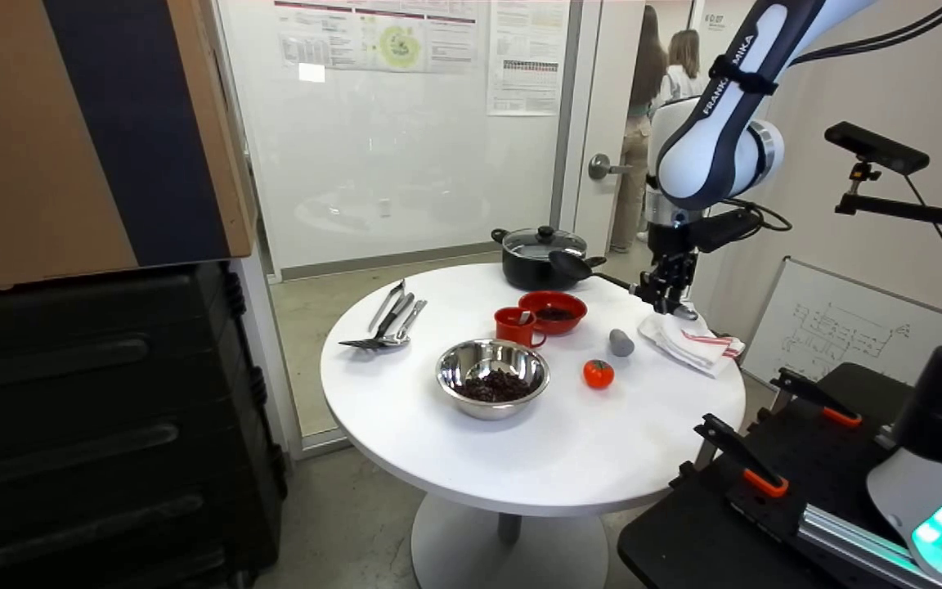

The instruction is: Pick up the spoon and stir the objects in the silver bowl

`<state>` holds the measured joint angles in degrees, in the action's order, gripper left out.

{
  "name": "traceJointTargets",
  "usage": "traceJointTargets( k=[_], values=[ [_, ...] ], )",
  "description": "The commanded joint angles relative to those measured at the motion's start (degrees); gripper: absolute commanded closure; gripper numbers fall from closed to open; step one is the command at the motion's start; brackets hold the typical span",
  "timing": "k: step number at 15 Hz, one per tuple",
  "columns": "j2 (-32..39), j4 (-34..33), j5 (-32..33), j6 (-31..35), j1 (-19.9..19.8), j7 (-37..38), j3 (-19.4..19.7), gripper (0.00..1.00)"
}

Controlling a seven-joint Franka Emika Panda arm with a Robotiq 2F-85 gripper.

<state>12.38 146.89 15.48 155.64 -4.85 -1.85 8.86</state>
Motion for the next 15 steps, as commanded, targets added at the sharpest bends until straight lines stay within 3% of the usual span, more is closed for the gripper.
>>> traceJointTargets(
  k=[1, 3, 4, 10, 11, 15],
  values=[
    [-4.3, 3.0, 8.7, -2.1, 2.4, -1.7, 0.8, 0.90],
    [-5.4, 3.9, 12.9, -1.4, 2.5, -3.5, 0.4, 0.90],
    [-2.4, 1.9, 9.6, -1.2, 2.0, -1.0, -0.2, 0.65],
    [-3.6, 2.8, 11.7, -1.2, 2.0, -2.7, -0.4, 0.65],
    [-3.9, 2.9, 12.4, -1.7, 2.2, -3.4, -0.4, 0.90],
    [-6.8, 1.9, 12.9, -6.8, 3.4, -10.1, -3.1, 0.90]
  ],
)
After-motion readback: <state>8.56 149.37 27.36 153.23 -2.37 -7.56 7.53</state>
